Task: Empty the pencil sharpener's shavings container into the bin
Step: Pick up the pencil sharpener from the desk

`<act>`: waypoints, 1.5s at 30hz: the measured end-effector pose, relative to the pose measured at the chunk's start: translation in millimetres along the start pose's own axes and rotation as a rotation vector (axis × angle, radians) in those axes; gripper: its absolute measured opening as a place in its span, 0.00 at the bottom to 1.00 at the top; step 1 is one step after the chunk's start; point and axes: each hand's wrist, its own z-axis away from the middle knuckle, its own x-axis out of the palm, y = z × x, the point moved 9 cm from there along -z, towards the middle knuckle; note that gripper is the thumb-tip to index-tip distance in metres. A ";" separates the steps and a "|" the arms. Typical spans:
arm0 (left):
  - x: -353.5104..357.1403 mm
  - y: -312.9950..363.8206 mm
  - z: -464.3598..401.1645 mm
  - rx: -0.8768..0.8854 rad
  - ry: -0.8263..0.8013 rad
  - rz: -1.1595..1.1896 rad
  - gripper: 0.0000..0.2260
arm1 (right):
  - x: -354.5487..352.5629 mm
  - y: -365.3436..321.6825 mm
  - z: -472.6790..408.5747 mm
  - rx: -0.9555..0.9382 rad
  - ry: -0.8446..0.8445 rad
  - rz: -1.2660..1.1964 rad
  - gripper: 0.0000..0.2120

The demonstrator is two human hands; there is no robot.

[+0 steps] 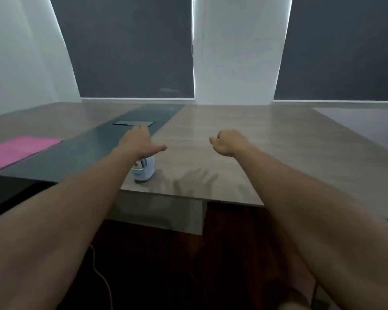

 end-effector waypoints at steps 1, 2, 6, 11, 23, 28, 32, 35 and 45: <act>7.0 -13.7 2.6 -0.065 -0.021 0.017 0.43 | 6.7 -8.9 1.1 -0.018 -0.017 0.000 0.28; 12.4 -24.2 5.4 -0.121 -0.020 0.050 0.45 | 10.4 -15.9 3.0 -0.023 -0.015 -0.013 0.28; 44.3 -64.0 17.5 -0.297 0.026 0.257 0.44 | 38.3 -49.2 5.9 -0.099 -0.031 -0.086 0.27; 56.0 -89.4 22.1 -0.395 0.174 0.474 0.32 | 45.5 -68.0 7.3 -0.153 0.072 -0.280 0.22; 83.7 -38.4 -10.4 -0.471 0.030 1.149 0.23 | 101.9 -67.0 23.0 0.212 -0.491 -1.040 0.36; 93.0 12.4 -14.0 -0.353 -0.082 1.201 0.20 | 103.8 -49.1 19.5 0.245 -0.418 -1.245 0.35; 100.5 35.8 -17.6 -0.289 -0.112 1.211 0.19 | 100.6 -25.6 15.0 0.279 -0.325 -1.380 0.29; 102.6 52.5 -18.5 -0.225 -0.142 1.233 0.14 | 97.8 -8.9 16.2 0.321 -0.280 -1.457 0.23; 107.1 72.1 -17.1 -0.169 -0.173 1.251 0.13 | 85.3 49.4 17.4 0.522 -0.051 -1.711 0.17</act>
